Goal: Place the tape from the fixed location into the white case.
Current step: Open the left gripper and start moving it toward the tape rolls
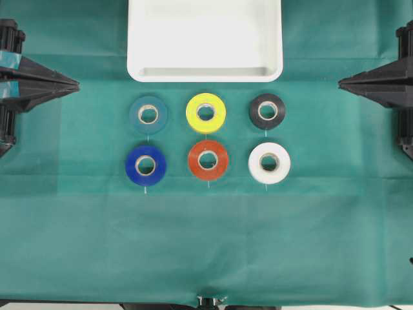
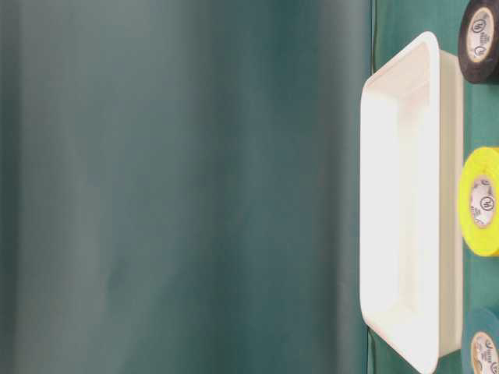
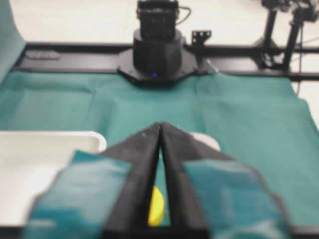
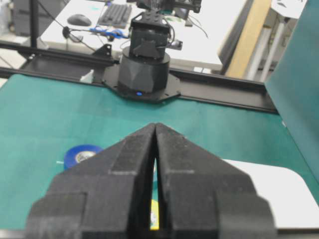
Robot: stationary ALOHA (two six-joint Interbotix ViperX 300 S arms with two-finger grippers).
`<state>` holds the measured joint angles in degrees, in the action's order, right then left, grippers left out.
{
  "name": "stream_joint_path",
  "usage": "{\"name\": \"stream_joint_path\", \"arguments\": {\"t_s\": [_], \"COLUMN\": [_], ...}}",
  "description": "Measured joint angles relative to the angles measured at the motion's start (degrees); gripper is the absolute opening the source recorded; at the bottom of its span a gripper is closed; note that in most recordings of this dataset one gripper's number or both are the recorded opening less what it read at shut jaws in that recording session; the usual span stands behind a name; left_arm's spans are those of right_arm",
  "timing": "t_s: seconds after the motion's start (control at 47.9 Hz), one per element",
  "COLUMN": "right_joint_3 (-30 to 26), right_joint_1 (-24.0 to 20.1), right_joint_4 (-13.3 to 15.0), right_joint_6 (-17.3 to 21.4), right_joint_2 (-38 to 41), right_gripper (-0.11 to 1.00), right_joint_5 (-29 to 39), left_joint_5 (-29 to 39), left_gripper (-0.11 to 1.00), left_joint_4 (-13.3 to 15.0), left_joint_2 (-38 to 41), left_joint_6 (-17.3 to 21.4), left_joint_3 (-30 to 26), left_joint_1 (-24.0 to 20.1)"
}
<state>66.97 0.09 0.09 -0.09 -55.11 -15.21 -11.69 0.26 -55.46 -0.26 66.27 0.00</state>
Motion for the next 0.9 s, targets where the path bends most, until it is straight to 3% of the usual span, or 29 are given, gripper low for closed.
{"name": "stream_joint_path", "arguments": {"t_s": [0.188, 0.272, 0.898], "right_joint_3": [0.00, 0.00, -0.18], "right_joint_1": [0.00, 0.00, 0.00], "right_joint_4": [0.00, 0.09, 0.00], "right_joint_6": [0.00, 0.00, 0.00], "right_joint_2": [0.00, 0.00, 0.09], "right_gripper": [0.00, 0.00, 0.00], "right_joint_5": [0.00, 0.18, 0.35], "left_joint_5": [-0.09, -0.09, 0.09], "left_gripper": [0.82, 0.97, 0.97], "left_joint_4": [0.09, 0.09, 0.18], "left_joint_2": [0.18, 0.18, 0.26], "left_joint_6": [-0.26, -0.26, -0.26], "left_joint_3": [0.09, 0.00, 0.00], "left_joint_1": [0.09, 0.09, 0.88]}}
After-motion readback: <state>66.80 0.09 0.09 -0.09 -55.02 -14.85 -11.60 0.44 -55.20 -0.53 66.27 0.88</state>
